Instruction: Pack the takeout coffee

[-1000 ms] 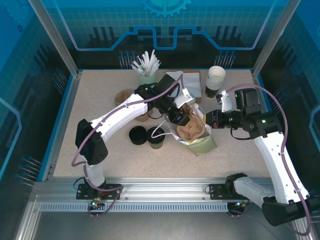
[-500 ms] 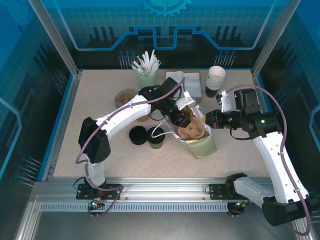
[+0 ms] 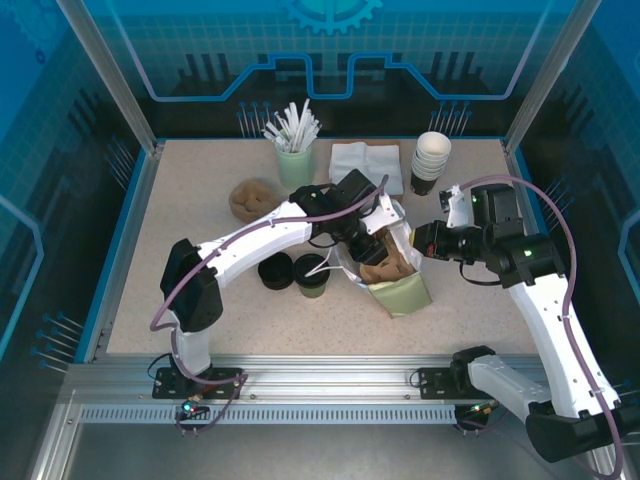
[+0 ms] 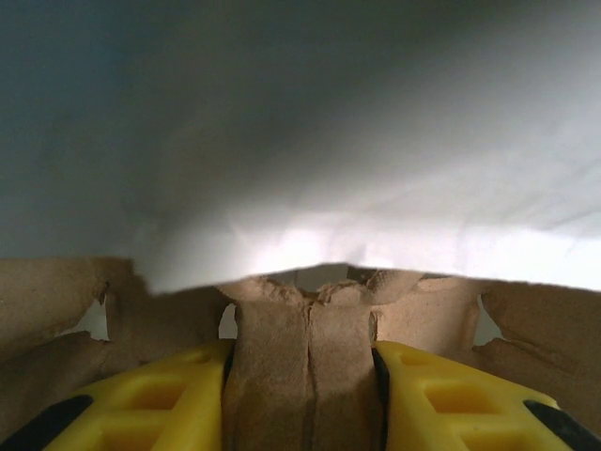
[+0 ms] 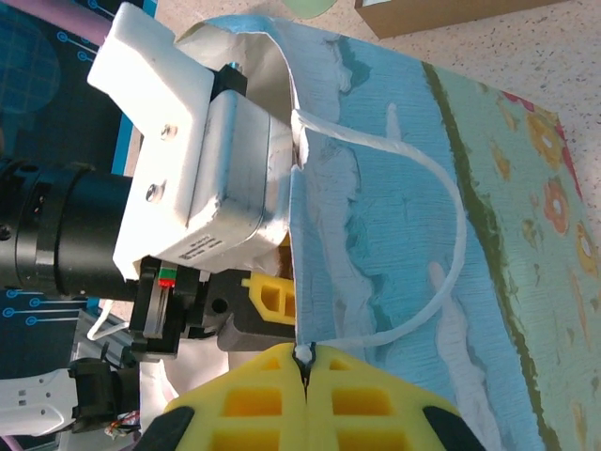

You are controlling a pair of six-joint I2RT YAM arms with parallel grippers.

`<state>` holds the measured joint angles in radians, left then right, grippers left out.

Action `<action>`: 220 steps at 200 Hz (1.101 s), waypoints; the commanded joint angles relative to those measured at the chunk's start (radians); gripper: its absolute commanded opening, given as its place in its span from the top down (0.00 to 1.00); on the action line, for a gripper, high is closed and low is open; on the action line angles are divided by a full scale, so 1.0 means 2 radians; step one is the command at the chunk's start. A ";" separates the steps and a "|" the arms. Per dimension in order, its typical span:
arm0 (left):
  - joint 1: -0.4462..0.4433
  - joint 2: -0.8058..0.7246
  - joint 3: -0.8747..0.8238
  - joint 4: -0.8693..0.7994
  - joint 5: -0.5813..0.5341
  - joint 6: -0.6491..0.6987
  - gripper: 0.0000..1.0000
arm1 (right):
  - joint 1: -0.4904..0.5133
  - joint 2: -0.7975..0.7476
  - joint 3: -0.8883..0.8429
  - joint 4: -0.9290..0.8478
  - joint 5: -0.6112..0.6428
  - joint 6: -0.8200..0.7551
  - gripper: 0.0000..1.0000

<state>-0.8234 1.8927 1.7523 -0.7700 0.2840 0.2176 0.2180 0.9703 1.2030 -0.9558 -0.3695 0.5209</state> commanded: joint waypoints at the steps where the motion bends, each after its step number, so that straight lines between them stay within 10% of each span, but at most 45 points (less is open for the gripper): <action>1: -0.003 0.005 0.018 -0.016 -0.019 0.018 0.61 | 0.008 -0.008 -0.009 0.005 0.011 0.009 1.00; 154: -0.019 0.082 0.083 -0.042 -0.009 0.042 0.58 | 0.011 -0.003 0.007 -0.035 0.077 -0.043 1.00; 220: -0.019 0.074 0.126 -0.089 -0.003 0.044 0.38 | 0.012 -0.002 0.012 -0.035 0.076 -0.044 1.00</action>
<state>-0.8539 2.0426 1.9450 -0.8719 0.2581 0.2935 0.2226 0.9642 1.2003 -0.9939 -0.1986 0.4511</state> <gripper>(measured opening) 0.589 0.057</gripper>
